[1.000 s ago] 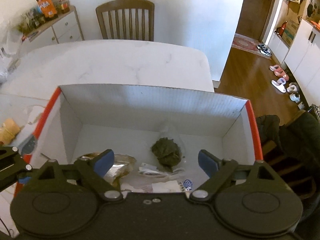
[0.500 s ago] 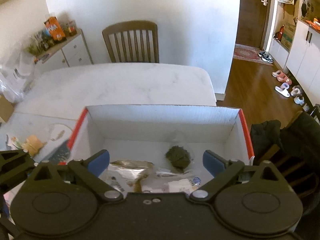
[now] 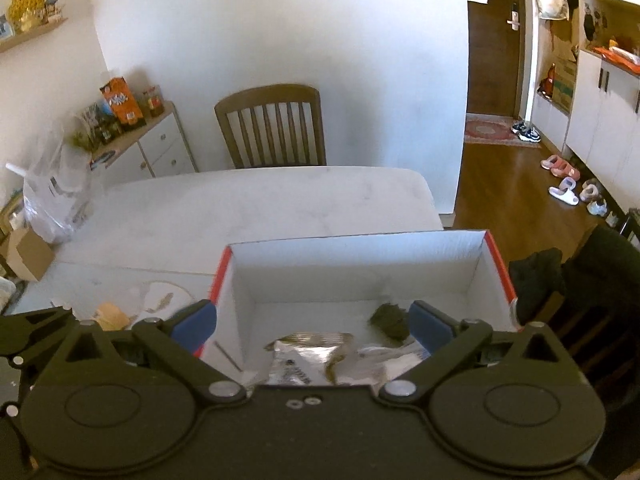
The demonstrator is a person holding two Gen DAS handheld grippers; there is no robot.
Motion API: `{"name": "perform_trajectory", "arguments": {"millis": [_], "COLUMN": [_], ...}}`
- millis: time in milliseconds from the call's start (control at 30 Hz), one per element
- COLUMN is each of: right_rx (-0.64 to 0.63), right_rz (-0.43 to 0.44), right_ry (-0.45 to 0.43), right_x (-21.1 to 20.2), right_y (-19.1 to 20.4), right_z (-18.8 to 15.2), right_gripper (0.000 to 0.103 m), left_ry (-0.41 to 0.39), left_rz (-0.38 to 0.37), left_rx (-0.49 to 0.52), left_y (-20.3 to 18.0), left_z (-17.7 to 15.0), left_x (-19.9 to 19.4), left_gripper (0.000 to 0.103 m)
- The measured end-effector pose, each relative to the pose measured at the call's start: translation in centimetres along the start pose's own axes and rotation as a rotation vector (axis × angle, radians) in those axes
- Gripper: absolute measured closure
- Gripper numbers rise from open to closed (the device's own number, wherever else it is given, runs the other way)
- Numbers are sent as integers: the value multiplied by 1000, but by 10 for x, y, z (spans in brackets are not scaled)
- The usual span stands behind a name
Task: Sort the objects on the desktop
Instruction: 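Move both tools back from the shoebox toward the remaining items on the mat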
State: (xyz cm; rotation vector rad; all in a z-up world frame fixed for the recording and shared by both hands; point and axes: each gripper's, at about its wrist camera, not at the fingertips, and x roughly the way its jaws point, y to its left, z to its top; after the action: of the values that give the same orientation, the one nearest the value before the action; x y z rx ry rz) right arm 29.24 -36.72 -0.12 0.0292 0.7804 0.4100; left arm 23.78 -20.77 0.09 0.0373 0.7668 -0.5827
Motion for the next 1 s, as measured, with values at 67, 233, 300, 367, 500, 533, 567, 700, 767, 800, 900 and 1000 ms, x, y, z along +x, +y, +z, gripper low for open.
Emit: {"name": "perform_trajectory", "arguments": {"millis": [67,233,300,367,500,533,567,700,767,800,900,1000], "right_rx": [17,32,36,42,41,34,27,-2,-12,-13,-22,-18], "right_rz": [6,-2,-4,0,11,13,12,14,18,23,35,44], "right_ry": [-3,-3,-3,-2,-1,-1,-2,-10,-15,-15,-14,-18], "right_x": [-2,-5,-6,-6,-7,-7,-7,-9,-10,-10,-9,-8], "right_y": [6,26,34,46,71,78,85,113,127,133,151,168], "right_z": [-3,-15,-20,-25,-35,-38,-40,-49,-52,-54,-59,-65], "right_gripper": [1,1,1,1,1,1,1,1,1,1,1,1], "left_ry": [-11,-30,-38,-43,-50,-50,-52,-54,-57,-57,-60,-62], "left_rz": [0,7,14,18,28,33,36,54,59,64,77,83], "left_rx": [-4,-11,-10,-16,-29,-29,-28,-37,-52,-59,-76,-80], "left_y": [5,22,30,39,59,64,69,87,97,101,116,128], "left_z": [-3,-14,-19,-25,-38,-41,-44,-56,-62,-64,-71,-81], "left_x": [-9,-33,-42,-52,-72,-76,-80,-97,-105,-109,-120,-129], "left_gripper": [2,2,1,1,1,2,1,2,2,1,2,1]}}
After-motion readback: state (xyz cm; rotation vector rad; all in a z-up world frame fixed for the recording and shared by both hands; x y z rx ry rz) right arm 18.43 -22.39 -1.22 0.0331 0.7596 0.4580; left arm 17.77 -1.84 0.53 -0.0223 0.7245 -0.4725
